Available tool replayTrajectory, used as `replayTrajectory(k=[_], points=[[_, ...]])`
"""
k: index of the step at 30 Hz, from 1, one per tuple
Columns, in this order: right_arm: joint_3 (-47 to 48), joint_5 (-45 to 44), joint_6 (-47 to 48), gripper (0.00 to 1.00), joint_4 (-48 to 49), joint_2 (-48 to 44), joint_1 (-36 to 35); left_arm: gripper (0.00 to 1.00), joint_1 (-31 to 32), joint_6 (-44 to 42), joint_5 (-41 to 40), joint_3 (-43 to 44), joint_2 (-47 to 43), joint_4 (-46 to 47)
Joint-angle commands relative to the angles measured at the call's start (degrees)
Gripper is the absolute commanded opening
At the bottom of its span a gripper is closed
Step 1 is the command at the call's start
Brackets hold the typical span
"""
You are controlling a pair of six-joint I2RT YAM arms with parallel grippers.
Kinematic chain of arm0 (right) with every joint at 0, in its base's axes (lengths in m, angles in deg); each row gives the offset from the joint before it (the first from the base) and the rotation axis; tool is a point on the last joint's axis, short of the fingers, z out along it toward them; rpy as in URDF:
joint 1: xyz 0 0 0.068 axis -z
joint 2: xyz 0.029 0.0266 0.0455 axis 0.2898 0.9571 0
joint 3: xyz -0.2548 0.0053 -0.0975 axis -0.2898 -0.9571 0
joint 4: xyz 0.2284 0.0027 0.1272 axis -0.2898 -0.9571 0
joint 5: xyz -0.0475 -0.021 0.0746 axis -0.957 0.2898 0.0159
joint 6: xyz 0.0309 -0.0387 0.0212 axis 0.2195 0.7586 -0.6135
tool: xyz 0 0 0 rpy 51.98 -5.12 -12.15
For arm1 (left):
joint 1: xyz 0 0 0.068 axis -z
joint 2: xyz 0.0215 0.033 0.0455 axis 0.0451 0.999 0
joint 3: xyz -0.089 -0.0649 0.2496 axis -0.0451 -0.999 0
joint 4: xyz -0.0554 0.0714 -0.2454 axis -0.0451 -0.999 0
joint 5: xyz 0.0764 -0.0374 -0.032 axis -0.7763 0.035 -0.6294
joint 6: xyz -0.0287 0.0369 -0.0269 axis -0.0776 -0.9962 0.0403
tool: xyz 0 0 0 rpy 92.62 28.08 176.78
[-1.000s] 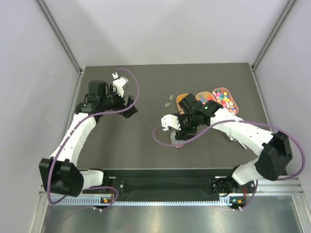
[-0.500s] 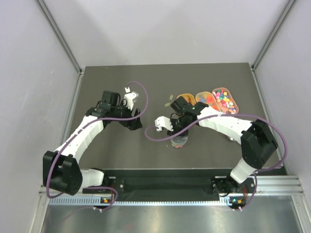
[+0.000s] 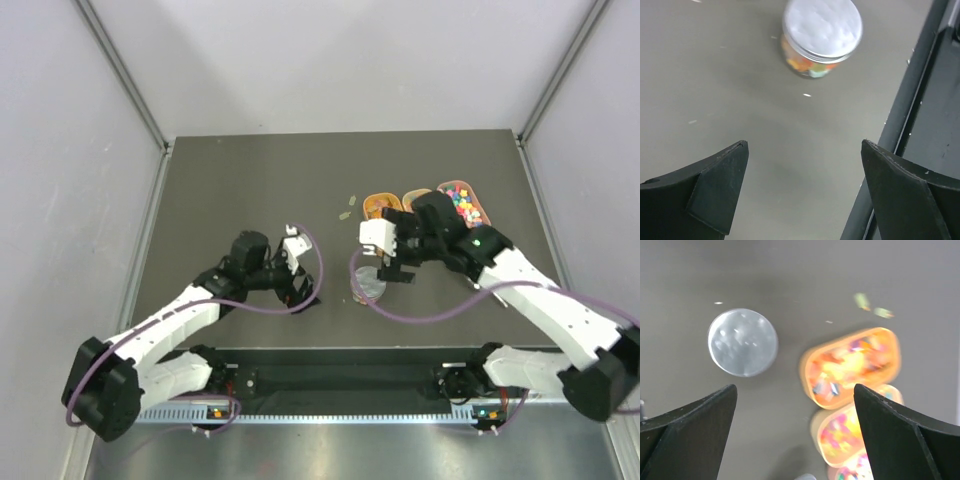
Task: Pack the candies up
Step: Close the bottle lid on the packing bottle, then screw the bottle lid onto the packing bottle.
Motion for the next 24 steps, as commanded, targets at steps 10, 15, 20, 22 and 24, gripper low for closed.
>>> replayTrajectory(k=[10,15,20,22,24], points=[[-9.17,0.27,0.47,1.0,5.46,-3.97,5.39,0.99,16.31,1.93,-10.43,-10.58,14.53,35.87],[-8.82,2.9,-0.23,1.0,6.25,-1.94,6.27,0.99,19.49,1.66,-15.09,-13.49,19.98,45.01],[-13.72,13.59,4.49,1.0,5.9,-1.76,10.56,0.99,19.49,-1.33,-17.72,-13.07,31.49,50.91],[-15.76,16.26,8.55,1.0,7.12,-0.98,12.15,0.99,19.49,-1.24,-18.17,-9.56,35.78,48.27],[-16.73,18.72,11.08,1.0,7.92,0.43,12.77,0.99,19.49,-0.89,-17.9,-9.54,38.87,51.07]])
